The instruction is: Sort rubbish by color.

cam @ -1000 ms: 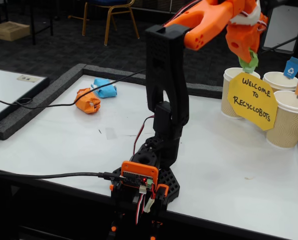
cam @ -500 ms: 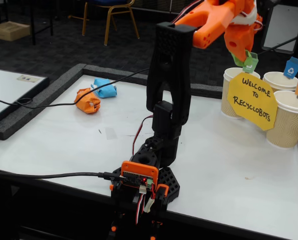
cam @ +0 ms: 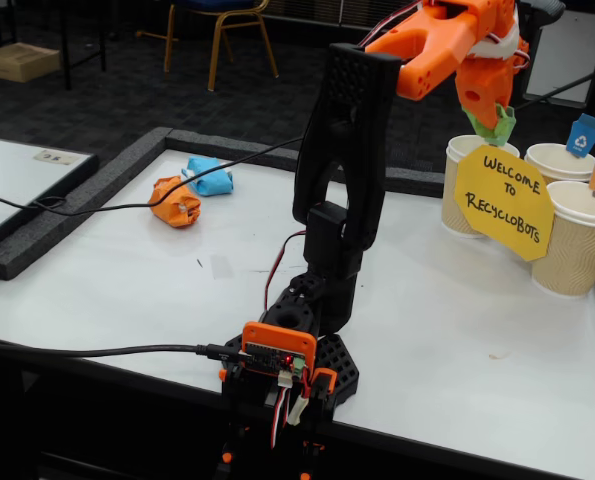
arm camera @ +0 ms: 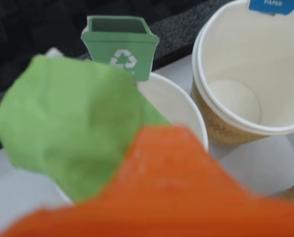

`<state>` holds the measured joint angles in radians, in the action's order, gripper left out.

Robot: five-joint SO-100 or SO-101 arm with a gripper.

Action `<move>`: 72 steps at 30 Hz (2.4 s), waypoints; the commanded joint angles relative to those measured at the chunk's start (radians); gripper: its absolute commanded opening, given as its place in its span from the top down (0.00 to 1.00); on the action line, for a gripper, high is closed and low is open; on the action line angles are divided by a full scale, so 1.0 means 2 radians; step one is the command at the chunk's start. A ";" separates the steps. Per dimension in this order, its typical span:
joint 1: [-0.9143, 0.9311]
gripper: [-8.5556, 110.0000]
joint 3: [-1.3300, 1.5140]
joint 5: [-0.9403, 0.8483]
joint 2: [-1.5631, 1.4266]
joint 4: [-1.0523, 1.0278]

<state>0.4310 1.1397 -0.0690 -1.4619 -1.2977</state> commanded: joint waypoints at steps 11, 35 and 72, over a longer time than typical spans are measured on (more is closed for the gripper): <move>-0.008 0.76 -0.064 -0.008 -0.020 0.000; 0.034 0.93 0.273 -0.008 -0.417 -0.017; 0.074 0.93 0.192 -0.009 -0.692 -0.210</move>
<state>0.5522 1.6199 -0.0690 -2.8440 -1.7104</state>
